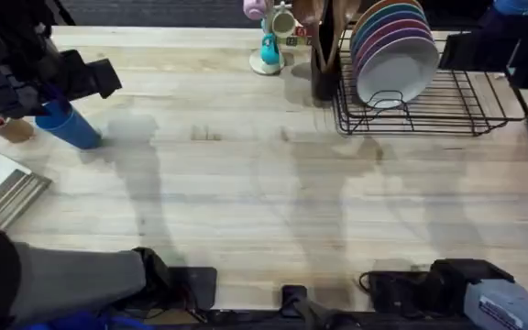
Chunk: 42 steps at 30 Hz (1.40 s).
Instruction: Pick up the cup on the table and put them onto the rack.
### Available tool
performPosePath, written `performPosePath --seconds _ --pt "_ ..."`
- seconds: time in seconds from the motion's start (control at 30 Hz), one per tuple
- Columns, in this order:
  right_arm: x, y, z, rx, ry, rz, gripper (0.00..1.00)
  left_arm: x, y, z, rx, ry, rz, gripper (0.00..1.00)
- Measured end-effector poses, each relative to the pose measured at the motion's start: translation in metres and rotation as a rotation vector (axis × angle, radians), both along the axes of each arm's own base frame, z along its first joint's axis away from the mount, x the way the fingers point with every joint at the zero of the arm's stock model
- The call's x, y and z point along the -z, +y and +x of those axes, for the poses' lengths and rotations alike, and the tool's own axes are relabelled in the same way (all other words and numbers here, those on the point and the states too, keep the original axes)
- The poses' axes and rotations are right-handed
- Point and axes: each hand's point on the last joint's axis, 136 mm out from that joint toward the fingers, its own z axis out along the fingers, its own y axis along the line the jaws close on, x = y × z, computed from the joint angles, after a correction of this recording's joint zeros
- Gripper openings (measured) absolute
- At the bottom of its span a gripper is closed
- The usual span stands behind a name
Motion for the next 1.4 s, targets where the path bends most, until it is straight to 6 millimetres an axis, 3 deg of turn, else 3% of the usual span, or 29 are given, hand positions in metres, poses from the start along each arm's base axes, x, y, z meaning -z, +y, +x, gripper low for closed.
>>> performPosePath --seconds 0.4,0.77,0.83,1.07,1.4 --pt "0.000 0.000 0.000 0.000 0.000 0.000 0.996 0.041 0.010 0.014 -0.009 0.062 -0.026 0.993" --pt "0.000 0.000 0.000 0.000 0.000 0.000 0.996 0.050 0.011 0.016 -0.006 0.077 -0.031 0.874" --pt "0.000 0.000 0.000 0.000 0.000 0.000 0.996 0.050 0.011 0.016 -0.006 0.076 -0.030 0.783" --pt "0.000 0.000 0.000 0.000 0.000 0.000 0.996 0.050 0.011 0.016 -0.002 0.079 -0.027 0.082" --pt "0.000 0.000 0.000 0.000 0.000 0.000 0.996 0.049 0.013 0.015 0.004 0.088 -0.016 0.043"
